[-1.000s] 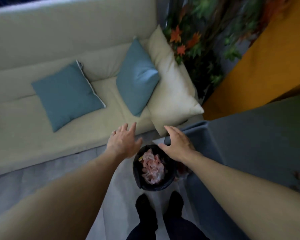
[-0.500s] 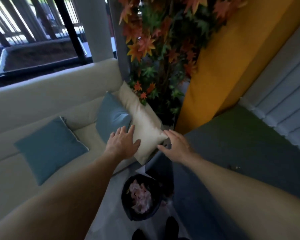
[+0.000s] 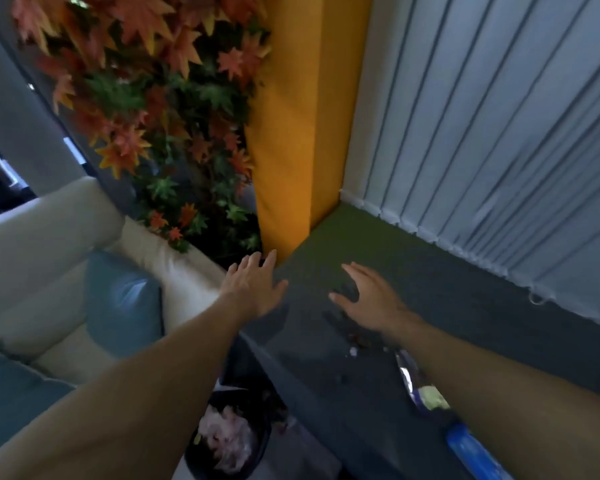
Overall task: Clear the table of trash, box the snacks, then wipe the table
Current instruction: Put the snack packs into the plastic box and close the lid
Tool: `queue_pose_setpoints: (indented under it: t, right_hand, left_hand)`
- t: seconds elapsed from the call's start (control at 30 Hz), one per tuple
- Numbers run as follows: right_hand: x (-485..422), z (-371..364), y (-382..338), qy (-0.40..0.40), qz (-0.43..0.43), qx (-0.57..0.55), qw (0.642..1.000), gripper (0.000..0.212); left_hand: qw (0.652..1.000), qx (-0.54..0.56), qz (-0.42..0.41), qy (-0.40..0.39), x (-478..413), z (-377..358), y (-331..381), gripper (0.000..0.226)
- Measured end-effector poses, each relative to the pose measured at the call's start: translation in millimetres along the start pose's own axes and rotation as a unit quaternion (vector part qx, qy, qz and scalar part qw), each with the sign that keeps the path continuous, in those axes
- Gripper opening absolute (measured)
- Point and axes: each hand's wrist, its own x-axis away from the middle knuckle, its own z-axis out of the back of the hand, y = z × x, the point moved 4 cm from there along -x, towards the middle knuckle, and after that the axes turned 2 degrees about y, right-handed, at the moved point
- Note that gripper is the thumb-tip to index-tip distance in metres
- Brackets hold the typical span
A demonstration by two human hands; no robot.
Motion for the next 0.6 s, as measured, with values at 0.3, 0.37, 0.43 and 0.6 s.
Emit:
queue_pose_setpoints:
  t: [0.3, 0.37, 0.43, 0.6]
  right_hand:
    - [42.5, 63.4, 148.4, 0.077, -0.097, -0.002, 0.992, 0.080]
    - [54.7, 70.4, 173.9, 0.076, -0.124, -0.008, 0.989, 0.081]
    - [67.6, 73.4, 198.0, 0.073, -0.149, -0.018, 0.986, 0.083]
    - [102.1, 80.1, 239.3, 0.097, -0.206, -0.033, 0.973, 0.080]
  left_hand:
    - [0.992, -0.039, -0.112, -0.031, -50.4, -22.2, 153.9, 0.079]
    - [0.989, -0.041, -0.138, -0.040, -55.0, -31.1, 186.2, 0.078]
    - [0.984, -0.043, -0.165, -0.050, -56.6, -39.4, 217.0, 0.078]
    - [0.970, -0.052, -0.224, -0.080, -57.3, -57.1, 272.8, 0.078]
